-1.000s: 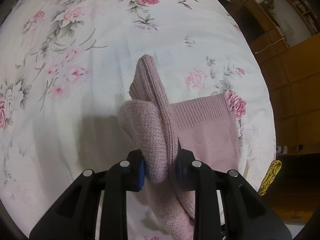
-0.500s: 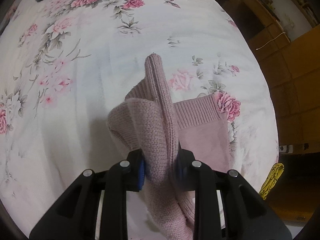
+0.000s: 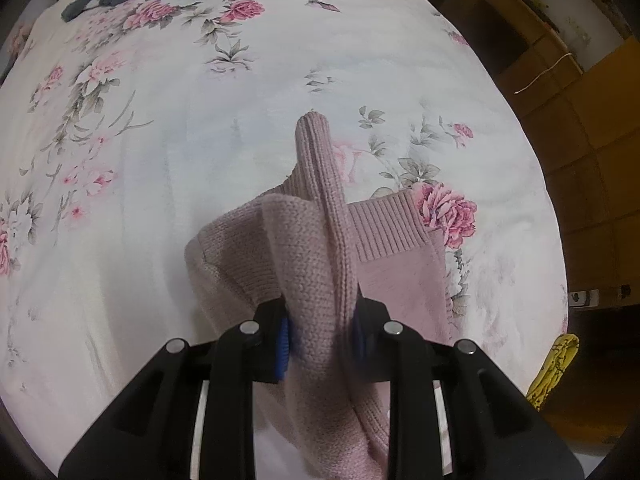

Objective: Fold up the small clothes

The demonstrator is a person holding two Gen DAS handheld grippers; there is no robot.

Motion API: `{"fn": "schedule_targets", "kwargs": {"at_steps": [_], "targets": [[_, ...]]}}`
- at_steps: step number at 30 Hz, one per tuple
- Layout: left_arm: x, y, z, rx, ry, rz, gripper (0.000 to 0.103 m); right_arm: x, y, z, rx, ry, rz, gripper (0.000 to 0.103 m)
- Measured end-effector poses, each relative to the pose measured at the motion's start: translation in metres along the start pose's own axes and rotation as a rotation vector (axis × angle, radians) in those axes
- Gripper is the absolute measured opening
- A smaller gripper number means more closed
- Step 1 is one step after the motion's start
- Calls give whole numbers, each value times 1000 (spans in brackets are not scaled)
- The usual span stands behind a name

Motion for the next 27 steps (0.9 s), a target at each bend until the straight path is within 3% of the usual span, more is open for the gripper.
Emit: {"fn": "schedule_targets", "kwargs": {"at_steps": [11, 27], "targets": [[-45, -31, -4, -2, -39, 23, 23, -32, 1, -22, 14, -76, 1, 11], [-94, -84, -24, 9, -27, -21, 23, -78, 0, -64, 64, -214, 7, 11]]}}
Point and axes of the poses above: each gripper's, at about its wrist camera, not at the fingertips, and y roughly against the way its jaws point, x to its left, z to its top, the point moved 5 cm from there along -y, roughly the way its jaws point, and after that the axes turned 3 degrees about z, right-handed, at the moved point
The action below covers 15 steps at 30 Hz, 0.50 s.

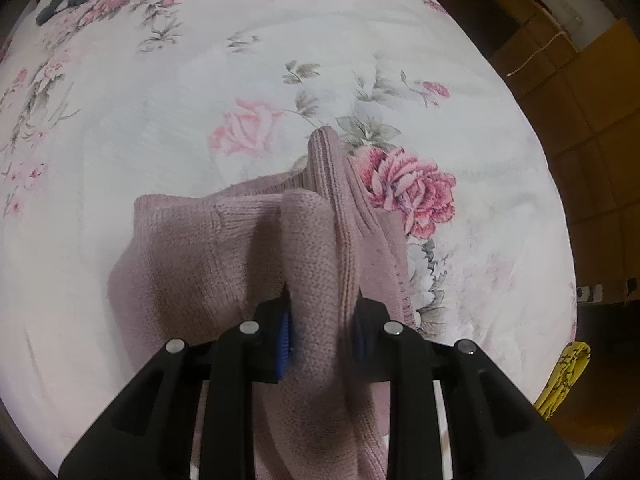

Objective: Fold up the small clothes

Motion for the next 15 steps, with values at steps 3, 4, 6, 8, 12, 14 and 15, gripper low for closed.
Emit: {"fn": "schedule_targets", "kwargs": {"at_steps": [3, 4, 6, 8, 12, 14, 15], "targets": [[-7, -5, -1, -11, 4, 2, 23, -10, 0, -5, 7, -36, 9, 11], [-8, -6, -1, -16, 10, 0, 23, -13, -1, -7, 9, -47, 14, 11], [-12, -10, -2, -30, 21, -2, 23, -19, -1, -10, 12, -76, 32, 11], [-16, -14, -5, -42, 24, -2, 23, -24, -1, -12, 16, -90, 42, 11], [-22, -18, -8, -67, 36, -8, 23, -31, -2, -17, 24, -105, 48, 11], [-23, -20, -10, -80, 50, -20, 23, -33, -2, -20, 22, -113, 54, 11], [-24, -21, -11, -87, 56, -24, 23, -35, -1, -21, 21, -124, 63, 11]]}}
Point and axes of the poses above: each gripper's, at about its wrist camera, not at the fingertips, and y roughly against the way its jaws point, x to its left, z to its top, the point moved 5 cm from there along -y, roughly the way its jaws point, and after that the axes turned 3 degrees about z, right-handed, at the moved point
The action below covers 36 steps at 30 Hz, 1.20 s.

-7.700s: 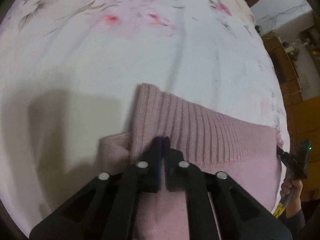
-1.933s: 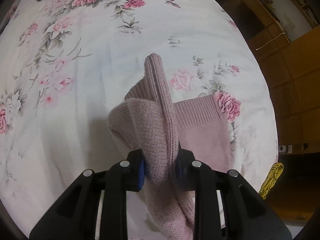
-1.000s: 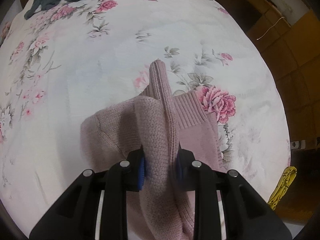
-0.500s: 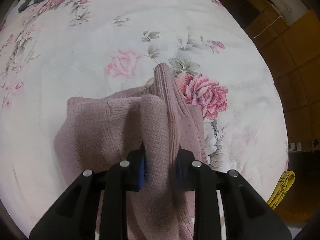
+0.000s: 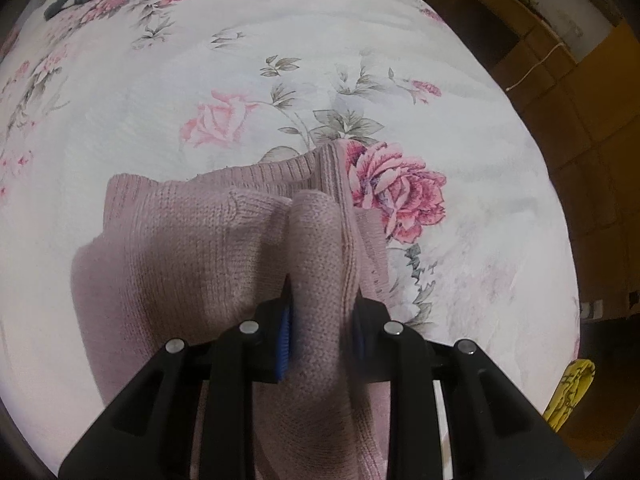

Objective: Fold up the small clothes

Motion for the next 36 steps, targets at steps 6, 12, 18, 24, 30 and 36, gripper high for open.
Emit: {"fn": "schedule_targets", "kwargs": {"at_steps": [6, 12, 18, 24, 30, 36], "targets": [[-5, -12, -6, -34, 3, -1, 24, -35, -11, -8, 60, -234, 152, 11], [-11, -21, -11, -101, 18, -61, 41, -66, -27, -16, 129, -414, 310, 11], [-20, -15, -14, -157, -2, -220, 70, -83, -38, -26, 187, -518, 409, 16], [1, 28, -7, -199, 37, -368, 79, -96, -38, -17, 199, -562, 503, 62], [47, 73, -26, -239, 77, -428, 81, -108, -56, 1, 285, -606, 614, 74], [91, 85, -68, -220, 143, -530, 81, -90, -91, 14, 442, -549, 631, 69]]}}
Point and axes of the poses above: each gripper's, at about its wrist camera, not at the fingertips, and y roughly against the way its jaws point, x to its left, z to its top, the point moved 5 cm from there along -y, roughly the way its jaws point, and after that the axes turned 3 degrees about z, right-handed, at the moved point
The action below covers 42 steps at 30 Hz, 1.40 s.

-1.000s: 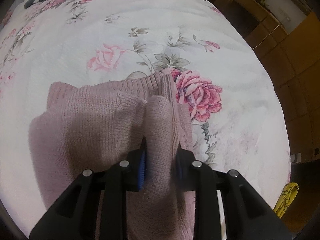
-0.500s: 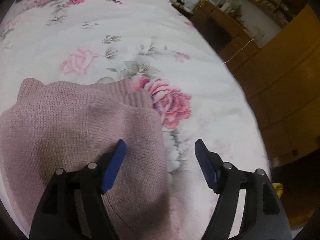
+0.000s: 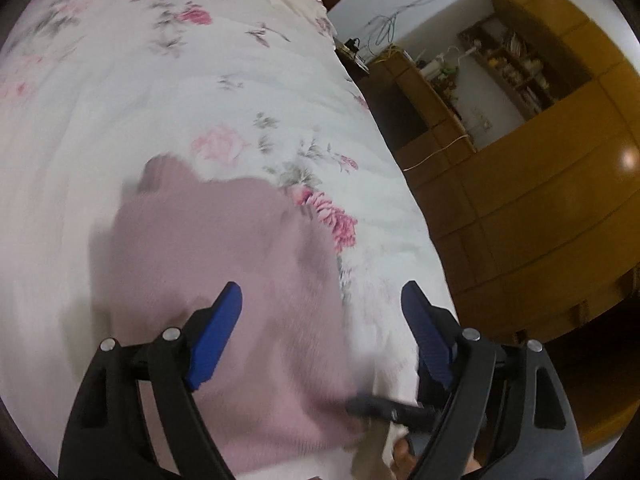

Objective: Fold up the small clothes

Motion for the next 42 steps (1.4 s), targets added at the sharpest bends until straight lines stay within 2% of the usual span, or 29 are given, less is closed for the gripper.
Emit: {"fn": "schedule_targets", "kwargs": {"at_steps": [1, 3, 4, 8, 11, 12, 14, 15, 17, 18, 20, 25, 27, 29, 31, 33, 35, 36, 37, 39, 42], "targets": [[3, 3, -5, 7, 9, -10, 81, 1, -7, 2, 38, 4, -13, 38], [8, 9, -17, 25, 18, -44, 80, 4, -10, 9, 55, 49, -92, 15], [8, 11, -22, 33, 20, -64, 80, 9, -4, 13, 34, 76, -116, 13], [8, 5, -49, 83, 19, -150, 79, 25, 29, 28, -72, 157, -150, 12], [25, -23, -73, 156, 55, -127, 78, -9, 17, 30, -18, 100, -241, 13], [31, -29, -78, 171, 76, -128, 76, -17, 10, 27, 14, 90, -251, 13], [41, -36, -84, 175, 105, -128, 74, -12, 10, 28, 8, 110, -230, 17], [44, -36, -83, 169, 110, -132, 74, -3, 11, 31, 9, 115, -184, 22], [44, -33, -80, 167, 121, -143, 74, 9, 16, 35, 9, 113, -129, 45], [41, -30, -76, 169, 127, -157, 73, 13, 19, 39, 3, 126, -141, 54], [29, -18, -59, 140, 118, -211, 73, 16, 24, 48, -15, 151, -191, 54], [12, -5, 5, 32, 77, -240, 75, 20, 37, 88, -98, 112, -195, 54], [15, -15, 27, 30, 86, -224, 75, 18, 26, 103, -85, 95, -198, 54], [26, -32, 37, 67, 102, -215, 75, 9, 17, 113, -53, 68, -203, 54], [48, -56, 39, 104, 122, -130, 74, 14, 4, 124, -54, 135, -245, 25], [73, -70, 36, 107, 163, -87, 63, 35, -1, 127, -90, 266, -240, 23], [91, -70, 36, 76, 244, -122, 58, 30, -5, 127, -109, 298, -290, 22], [92, -69, 37, 74, 265, -140, 56, 12, -9, 129, -96, 261, -337, 23], [90, -68, 39, 75, 275, -143, 56, 0, -12, 131, -85, 238, -346, 27], [75, -58, 44, 65, 218, -100, 58, -3, -5, 132, -81, 211, -308, 33], [39, -44, 58, 34, 79, -134, 64, 24, 19, 137, -171, 256, -260, 35]]}}
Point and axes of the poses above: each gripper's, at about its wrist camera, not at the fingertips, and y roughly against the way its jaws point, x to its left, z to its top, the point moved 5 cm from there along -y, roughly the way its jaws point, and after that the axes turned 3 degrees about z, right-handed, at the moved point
